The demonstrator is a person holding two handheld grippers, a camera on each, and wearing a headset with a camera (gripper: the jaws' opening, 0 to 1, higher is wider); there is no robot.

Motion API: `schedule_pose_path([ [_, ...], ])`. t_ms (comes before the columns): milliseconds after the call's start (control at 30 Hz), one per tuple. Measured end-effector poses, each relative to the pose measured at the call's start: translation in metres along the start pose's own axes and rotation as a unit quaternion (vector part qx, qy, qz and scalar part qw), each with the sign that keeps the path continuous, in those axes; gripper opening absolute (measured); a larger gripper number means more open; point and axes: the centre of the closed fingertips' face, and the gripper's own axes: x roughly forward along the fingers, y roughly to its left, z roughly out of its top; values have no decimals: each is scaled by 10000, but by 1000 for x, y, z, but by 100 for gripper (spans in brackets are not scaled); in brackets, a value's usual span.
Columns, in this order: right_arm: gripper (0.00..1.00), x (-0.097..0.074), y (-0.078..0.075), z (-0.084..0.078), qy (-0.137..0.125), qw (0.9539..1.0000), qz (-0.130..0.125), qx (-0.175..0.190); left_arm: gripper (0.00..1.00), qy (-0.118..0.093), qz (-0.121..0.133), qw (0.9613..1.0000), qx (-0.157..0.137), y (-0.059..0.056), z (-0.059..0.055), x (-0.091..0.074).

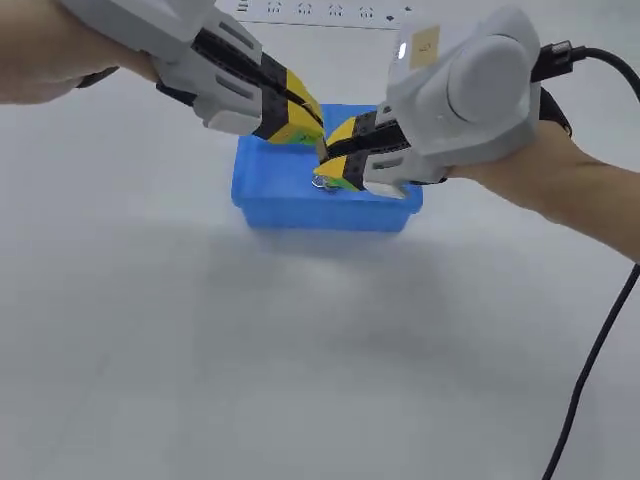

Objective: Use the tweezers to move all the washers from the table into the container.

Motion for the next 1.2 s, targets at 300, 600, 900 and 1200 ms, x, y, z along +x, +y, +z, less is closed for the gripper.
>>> schedule_pose_path([
  [300,10,0,1,-1,29,10000,-23,18,7,9,23,10000,-20,-3,1,-2],
  [600,11,-15,0,15,-88,9998,-165,-67,7,-56,158,9998,106,-9,18,-15],
  [900,12,-36,10,37,-286,9993,-239,-68,7,-97,327,9987,369,-25,43,-36],
  [1200,10,-53,23,53,-458,9984,-326,-103,7,-182,469,9977,458,-44,59,-59],
])
